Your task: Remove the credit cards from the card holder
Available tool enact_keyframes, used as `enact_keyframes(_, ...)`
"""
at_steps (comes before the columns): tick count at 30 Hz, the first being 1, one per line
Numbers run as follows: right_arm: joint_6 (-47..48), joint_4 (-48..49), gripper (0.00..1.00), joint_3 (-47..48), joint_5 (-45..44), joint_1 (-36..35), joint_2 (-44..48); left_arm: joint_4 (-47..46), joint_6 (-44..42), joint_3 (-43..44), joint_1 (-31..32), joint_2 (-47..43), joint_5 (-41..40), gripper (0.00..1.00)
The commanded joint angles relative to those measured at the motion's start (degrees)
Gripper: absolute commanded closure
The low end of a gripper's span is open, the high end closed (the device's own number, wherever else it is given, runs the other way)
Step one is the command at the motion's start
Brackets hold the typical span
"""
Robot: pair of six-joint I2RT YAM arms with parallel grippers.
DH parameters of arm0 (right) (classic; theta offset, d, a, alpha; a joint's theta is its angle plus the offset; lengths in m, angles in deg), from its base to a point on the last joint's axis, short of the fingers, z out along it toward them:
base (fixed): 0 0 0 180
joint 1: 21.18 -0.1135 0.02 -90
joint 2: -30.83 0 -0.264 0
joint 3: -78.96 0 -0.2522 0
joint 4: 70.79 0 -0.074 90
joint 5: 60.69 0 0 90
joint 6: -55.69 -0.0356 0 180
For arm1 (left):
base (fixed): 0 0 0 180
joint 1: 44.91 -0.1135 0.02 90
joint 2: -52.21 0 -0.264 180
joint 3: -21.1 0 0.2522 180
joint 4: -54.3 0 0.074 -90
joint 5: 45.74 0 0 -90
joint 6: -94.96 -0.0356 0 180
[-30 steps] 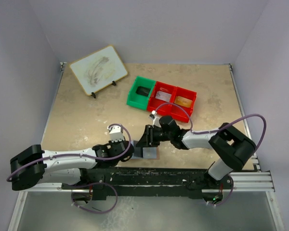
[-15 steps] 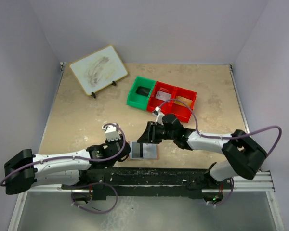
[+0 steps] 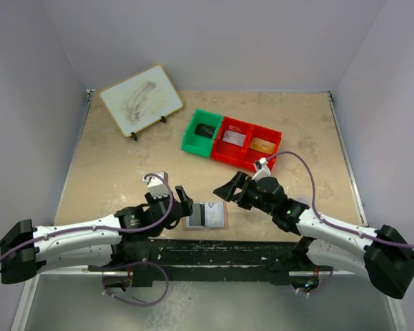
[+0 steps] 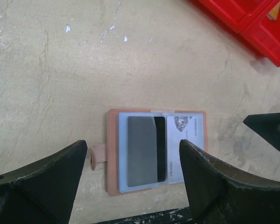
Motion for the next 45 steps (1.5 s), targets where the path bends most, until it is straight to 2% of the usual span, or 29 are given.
enact_keyframes(1, -0.5, 1.6, 0.07, 1.0, -6.1, 1.3, 4.9, 1.9, -1.5, 4.7, -0.1, -2.5, -0.3, 0.22)
enact_keyframes(4, 4.6, -8.6, 0.07, 11.1, -8.0, 5.9, 1.3, 5.4, -3.1, 7.8, -0.6, -2.5, -0.3, 0.21)
enact_keyframes(8, 11.3, -22.4, 0.07, 27.3, -12.4, 9.6, -9.3, 14.1, -5.7, 15.1, -3.9, -1.3, -0.9, 0.20)
enact_keyframes(11, 17.9, -22.7, 0.07, 35.9, -16.3, 9.7, -16.5, 15.9, -8.4, 15.6, -7.0, -2.0, -1.5, 0.20)
enact_keyframes(15, 26.4, -23.4, 0.10, 45.8, -16.0, 9.7, -26.9, 13.0, -10.5, 11.8, -13.3, -3.7, -0.4, 0.19)
enact_keyframes(20, 27.4, -33.0, 0.16, 59.7, -22.7, 9.7, -39.5, 12.1, -8.1, 9.6, -14.6, -5.4, -0.6, 0.18)
enact_keyframes(23, 26.8, -33.9, 0.17, 63.1, -26.1, 9.6, -43.8, 13.2, -5.2, 8.7, -14.6, -6.1, 1.2, 0.19)
enact_keyframes(28, 28.5, -33.2, 0.16, 68.5, -26.2, 9.7, -50.1, 14.0, -3.5, 6.2, -14.6, -9.4, 2.2, 0.19)
enact_keyframes(35, 27.8, -35.8, 0.11, 73.8, -27.2, 9.6, -58.2, 17.7, -6.6, 8.5, -14.6, -10.6, -0.6, 0.18)
enact_keyframes(45, 29.5, -39.0, 0.10, 79.0, -28.1, 8.4, -64.6, 16.1, -9.1, 10.1, -14.6, -6.8, -0.3, 0.18)
